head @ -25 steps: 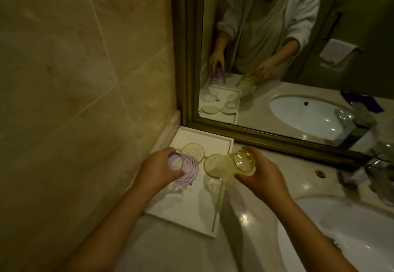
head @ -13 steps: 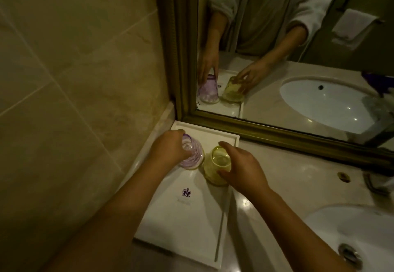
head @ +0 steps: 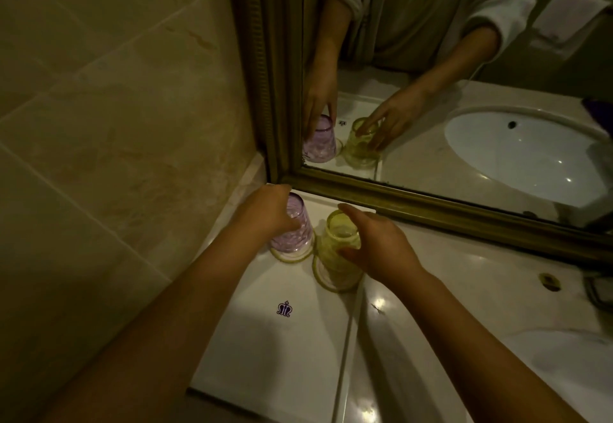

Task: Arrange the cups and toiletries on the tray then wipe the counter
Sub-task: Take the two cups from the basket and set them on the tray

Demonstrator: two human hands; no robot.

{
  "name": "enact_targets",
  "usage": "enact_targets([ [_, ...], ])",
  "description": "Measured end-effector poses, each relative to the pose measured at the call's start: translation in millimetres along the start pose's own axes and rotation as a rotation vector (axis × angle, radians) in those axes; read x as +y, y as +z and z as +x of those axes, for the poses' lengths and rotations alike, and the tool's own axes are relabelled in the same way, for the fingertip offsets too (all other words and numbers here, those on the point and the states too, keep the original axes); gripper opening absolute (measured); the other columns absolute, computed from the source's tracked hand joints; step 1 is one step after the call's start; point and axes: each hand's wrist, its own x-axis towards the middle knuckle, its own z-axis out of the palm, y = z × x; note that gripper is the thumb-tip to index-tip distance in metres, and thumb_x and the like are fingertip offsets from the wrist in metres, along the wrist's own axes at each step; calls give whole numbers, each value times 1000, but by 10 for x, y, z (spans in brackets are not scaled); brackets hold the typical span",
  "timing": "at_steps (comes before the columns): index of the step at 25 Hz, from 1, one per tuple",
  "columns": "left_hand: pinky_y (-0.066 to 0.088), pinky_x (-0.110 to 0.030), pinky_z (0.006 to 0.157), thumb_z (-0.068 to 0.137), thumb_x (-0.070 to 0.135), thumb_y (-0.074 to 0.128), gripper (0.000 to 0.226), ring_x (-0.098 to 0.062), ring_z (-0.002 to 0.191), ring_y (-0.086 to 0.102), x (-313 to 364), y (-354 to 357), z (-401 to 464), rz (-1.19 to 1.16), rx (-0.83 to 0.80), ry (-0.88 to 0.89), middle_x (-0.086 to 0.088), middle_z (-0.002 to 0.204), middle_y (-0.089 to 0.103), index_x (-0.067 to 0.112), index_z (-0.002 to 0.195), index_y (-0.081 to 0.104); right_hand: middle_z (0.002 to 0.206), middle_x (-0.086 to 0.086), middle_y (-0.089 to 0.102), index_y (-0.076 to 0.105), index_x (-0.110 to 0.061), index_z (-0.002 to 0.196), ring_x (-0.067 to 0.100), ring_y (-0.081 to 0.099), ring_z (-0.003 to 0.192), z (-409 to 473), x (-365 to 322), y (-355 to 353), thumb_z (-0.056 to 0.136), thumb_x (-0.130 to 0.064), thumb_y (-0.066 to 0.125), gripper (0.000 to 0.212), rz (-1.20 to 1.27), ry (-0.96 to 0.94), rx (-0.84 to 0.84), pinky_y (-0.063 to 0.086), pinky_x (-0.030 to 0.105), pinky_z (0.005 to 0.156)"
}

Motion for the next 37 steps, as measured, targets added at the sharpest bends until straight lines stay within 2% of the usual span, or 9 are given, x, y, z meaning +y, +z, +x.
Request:
enact_targets([
  [5,39,-35,92,72,26,74,68,-33,116,50,-38,41,52,-43,28,50,-20,127,55,5,130,46,132,10,54,32,-25,141,30,52,116,108,50,53,75,-24,72,76,48,-40,8,43,33,90],
  [12,32,-31,99,74,24,73,72,-32,123,45,-66,126,132,-96,150,80,-19,135,49,7,136,40,129,14,56,34,-21,140,32,52,116,169,89,32,76,-26,72,75,74,0,56,43,33,90],
  [16,33,-31,101,72,23,75,77,-30,125,45,-84,163,159,-168,199,63,-18,137,48,6,137,38,128,13,56,36,-23,139,30,52,115,90,79,-124,73,-29,74,76,122,-22,146,43,32,89],
  [22,22,-9,93,71,11,76,81,-27,126,42,-98,314,-7,-417,305,83,-18,139,42,6,139,33,129,9,53,29,-30,142,25,48,116,-124,14,-54,77,-34,69,77,1,-79,-66,41,33,91],
  [27,23,-12,97,72,3,72,68,-30,126,43,-123,354,-51,-431,326,87,-19,138,44,0,133,42,125,11,54,28,-28,142,28,51,112,44,46,-38,77,-30,69,77,-41,-82,-47,43,31,85],
  [31,21,-20,106,74,6,71,73,-28,134,33,-72,394,-221,-417,345,41,-18,146,34,6,138,35,133,13,52,31,-27,141,31,51,116,171,97,-36,77,-25,70,76,30,-47,-45,44,33,88],
  [34,39,-35,101,74,5,70,53,-32,120,49,19,620,-549,-347,551,121,-20,130,52,5,124,53,130,15,55,32,-25,141,33,53,113,227,133,-33,76,-24,72,76,50,-38,-36,45,33,86],
  [35,44,-40,97,75,6,67,42,-33,112,56,48,730,-672,-303,585,192,-19,120,60,4,117,59,129,16,55,33,-24,141,33,54,112,231,142,-37,76,-24,72,76,50,-30,-31,45,34,86],
  [37,49,-40,91,79,12,58,31,-29,104,62,79,911,-876,-187,559,323,-13,110,67,7,108,65,128,16,56,35,-22,140,33,53,113,217,160,-78,75,-24,73,76,94,-12,1,46,36,88],
])
